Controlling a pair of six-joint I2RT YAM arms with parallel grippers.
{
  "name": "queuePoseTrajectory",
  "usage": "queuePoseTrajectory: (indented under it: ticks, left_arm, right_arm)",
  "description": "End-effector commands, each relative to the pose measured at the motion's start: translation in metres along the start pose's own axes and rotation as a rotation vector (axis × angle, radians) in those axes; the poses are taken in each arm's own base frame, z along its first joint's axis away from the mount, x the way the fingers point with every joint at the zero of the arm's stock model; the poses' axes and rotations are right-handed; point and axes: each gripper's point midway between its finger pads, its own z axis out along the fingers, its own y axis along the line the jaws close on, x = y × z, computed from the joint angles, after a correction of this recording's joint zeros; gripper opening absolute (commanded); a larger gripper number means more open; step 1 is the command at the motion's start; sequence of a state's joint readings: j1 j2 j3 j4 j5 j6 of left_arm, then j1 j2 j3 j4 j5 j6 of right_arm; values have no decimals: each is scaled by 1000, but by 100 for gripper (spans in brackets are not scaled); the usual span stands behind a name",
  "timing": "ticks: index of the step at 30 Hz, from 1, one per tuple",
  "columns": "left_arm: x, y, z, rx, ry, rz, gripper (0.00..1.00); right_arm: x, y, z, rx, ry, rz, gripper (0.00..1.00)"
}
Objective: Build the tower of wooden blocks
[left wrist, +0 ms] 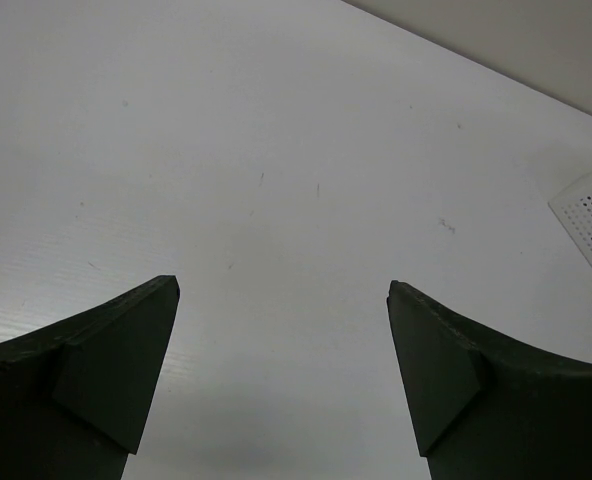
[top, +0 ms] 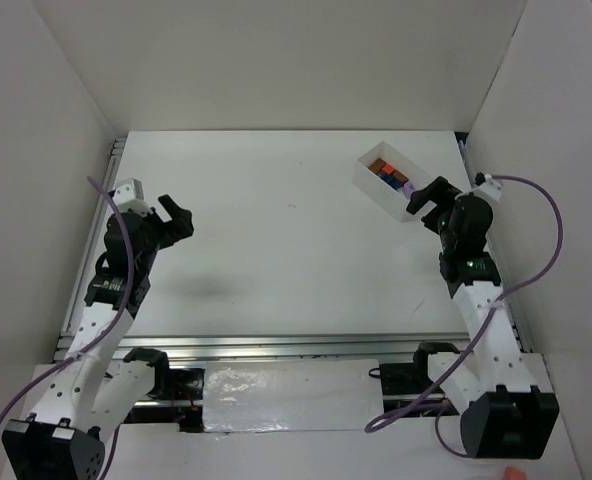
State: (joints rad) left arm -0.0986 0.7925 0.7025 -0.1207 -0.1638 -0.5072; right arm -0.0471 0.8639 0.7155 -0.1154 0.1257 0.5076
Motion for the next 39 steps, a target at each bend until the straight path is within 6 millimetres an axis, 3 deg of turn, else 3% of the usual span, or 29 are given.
queuePoseTrajectory:
  ticks: [1, 2, 4, 5, 7, 8, 9, 11, 13, 14, 16, 17, 18, 21, 27, 29, 34, 39]
  left_arm:
    - [-14, -7, 5, 25, -36, 18, 99]
    - [-9, -4, 8, 13, -20, 24, 99]
    - [-11, -3, 9, 3, -19, 30, 99]
    - [-10, -2, 11, -3, -13, 34, 99]
    - [-8, 1, 12, -13, -13, 41, 99]
    - [-8, 1, 13, -12, -15, 42, 99]
    - [-9, 1, 13, -11, -18, 48, 99]
    - [-7, 2, 15, -16, -14, 53, 99]
    - [-10, 1, 16, -14, -16, 60, 99]
    - [-7, 2, 17, -18, -6, 67, 99]
    - [-9, 2, 20, -18, -9, 68, 99]
    - [-7, 3, 21, -18, -5, 71, 99]
    - [-6, 2, 22, -13, -1, 74, 99]
    - [-4, 3, 26, -20, 8, 85, 99]
    - [3, 9, 32, -40, 30, 107, 99]
    - [6, 9, 35, -41, 41, 112, 99]
    - [10, 6, 42, -31, 60, 109, 99]
    - [15, 9, 46, -42, 85, 117, 99]
  right_arm:
    - [-30, 42, 23, -160, 11, -167, 100]
    - [-41, 52, 42, -163, 34, -219, 100]
    - [-44, 52, 64, -152, 85, -275, 100]
    - [-50, 55, 86, -150, 95, -302, 100]
    - [-52, 57, 106, -214, 113, -405, 100]
    - [-62, 66, 115, -263, 98, -447, 100]
    - [-45, 61, 135, -286, 163, -464, 100]
    - [-33, 57, 163, -353, 262, -534, 100]
    - [-15, 49, 174, -380, 380, -558, 100]
    - [-17, 47, 195, -378, 399, -566, 100]
    - [-11, 40, 211, -354, 443, -583, 100]
    - [-17, 38, 219, -319, 440, -597, 99]
    - [-1, 27, 232, -293, 478, -595, 99]
    - [9, 11, 246, -251, 501, -613, 96]
    - [48, -32, 249, -173, 628, -688, 94]
    - [56, -47, 251, -125, 650, -712, 88]
    - [57, -59, 261, -68, 619, -704, 63]
    - [51, -59, 265, -44, 588, -741, 53]
